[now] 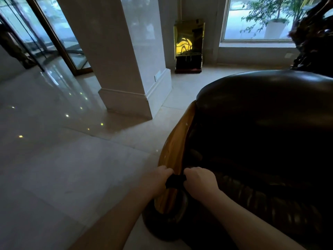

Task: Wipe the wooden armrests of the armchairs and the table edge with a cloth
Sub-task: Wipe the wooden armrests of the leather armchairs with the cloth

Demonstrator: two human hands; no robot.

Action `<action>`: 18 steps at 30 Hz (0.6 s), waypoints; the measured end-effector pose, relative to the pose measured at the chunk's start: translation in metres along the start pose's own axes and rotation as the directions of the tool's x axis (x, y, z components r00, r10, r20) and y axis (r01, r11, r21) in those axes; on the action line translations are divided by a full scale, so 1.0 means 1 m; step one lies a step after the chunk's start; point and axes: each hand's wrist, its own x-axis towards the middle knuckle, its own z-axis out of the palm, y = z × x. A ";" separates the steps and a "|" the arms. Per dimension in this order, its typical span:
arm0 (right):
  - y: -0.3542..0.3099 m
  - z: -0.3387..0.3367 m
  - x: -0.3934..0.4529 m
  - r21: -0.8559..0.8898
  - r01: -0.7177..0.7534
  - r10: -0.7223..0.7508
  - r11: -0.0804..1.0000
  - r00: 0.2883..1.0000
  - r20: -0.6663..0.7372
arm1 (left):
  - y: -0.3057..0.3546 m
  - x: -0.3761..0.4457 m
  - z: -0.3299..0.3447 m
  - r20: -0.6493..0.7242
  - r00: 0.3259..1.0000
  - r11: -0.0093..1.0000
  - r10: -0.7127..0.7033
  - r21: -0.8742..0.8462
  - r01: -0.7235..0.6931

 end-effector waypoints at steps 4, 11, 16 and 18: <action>0.006 0.003 0.027 0.001 -0.026 0.026 1.000 0.999 0.032 | -0.019 0.027 0.007 -0.003 1.000 1.000 0.002 -0.025 -0.002; 0.007 0.022 0.082 0.014 -0.115 0.114 0.993 0.991 0.066 | -0.073 0.077 0.024 0.098 0.994 0.990 0.057 -0.133 -0.044; -0.007 0.039 0.127 0.068 -0.263 0.255 0.962 0.960 0.113 | -0.126 0.115 0.035 0.094 0.981 0.972 0.172 -0.179 -0.153; -0.012 0.045 0.145 0.068 -0.331 0.320 0.941 0.938 0.137 | -0.146 0.130 0.039 0.110 0.971 0.957 0.212 -0.225 -0.184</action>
